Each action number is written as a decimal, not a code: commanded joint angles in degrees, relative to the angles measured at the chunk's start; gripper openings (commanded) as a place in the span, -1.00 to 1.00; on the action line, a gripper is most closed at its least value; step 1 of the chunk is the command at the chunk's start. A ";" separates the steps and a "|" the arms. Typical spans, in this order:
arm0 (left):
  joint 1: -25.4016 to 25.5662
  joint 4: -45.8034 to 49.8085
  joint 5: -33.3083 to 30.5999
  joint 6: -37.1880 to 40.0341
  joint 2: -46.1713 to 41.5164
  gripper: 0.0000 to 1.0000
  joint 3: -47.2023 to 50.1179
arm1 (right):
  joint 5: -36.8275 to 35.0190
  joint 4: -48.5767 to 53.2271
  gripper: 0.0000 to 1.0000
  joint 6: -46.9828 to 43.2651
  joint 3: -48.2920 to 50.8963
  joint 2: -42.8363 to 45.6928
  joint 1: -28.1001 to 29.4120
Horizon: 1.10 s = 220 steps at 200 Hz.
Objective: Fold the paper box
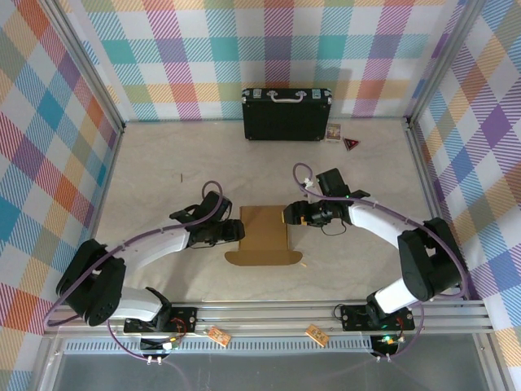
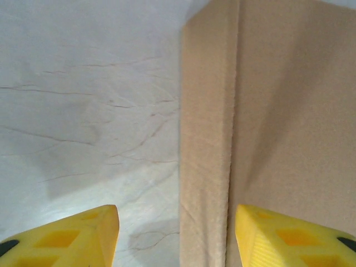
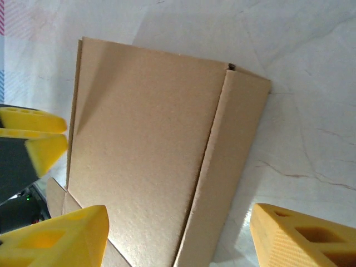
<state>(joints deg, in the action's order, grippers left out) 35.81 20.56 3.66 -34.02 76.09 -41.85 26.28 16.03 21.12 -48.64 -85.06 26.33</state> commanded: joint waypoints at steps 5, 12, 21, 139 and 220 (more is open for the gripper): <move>0.13 3.66 -2.00 2.69 -8.14 0.18 0.37 | -3.31 2.28 0.36 -0.78 1.37 6.37 0.38; 0.12 4.47 -1.22 2.83 -10.02 0.19 0.65 | -4.25 3.10 0.36 -0.41 1.83 7.97 0.39; 0.19 5.18 0.47 3.08 -12.35 0.21 1.13 | -5.30 4.48 0.36 -0.09 2.35 9.91 0.39; 0.62 20.67 5.94 1.99 -22.02 0.29 0.14 | -10.20 24.09 0.20 6.75 4.29 24.89 7.59; 2.85 21.33 7.93 1.95 -18.87 0.26 -1.08 | -14.75 20.79 0.19 12.81 1.25 12.77 18.06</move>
<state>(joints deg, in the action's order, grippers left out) 37.87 40.53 10.02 -31.90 56.47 -40.75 12.99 38.37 30.94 -45.19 -70.70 43.18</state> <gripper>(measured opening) 0.632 0.597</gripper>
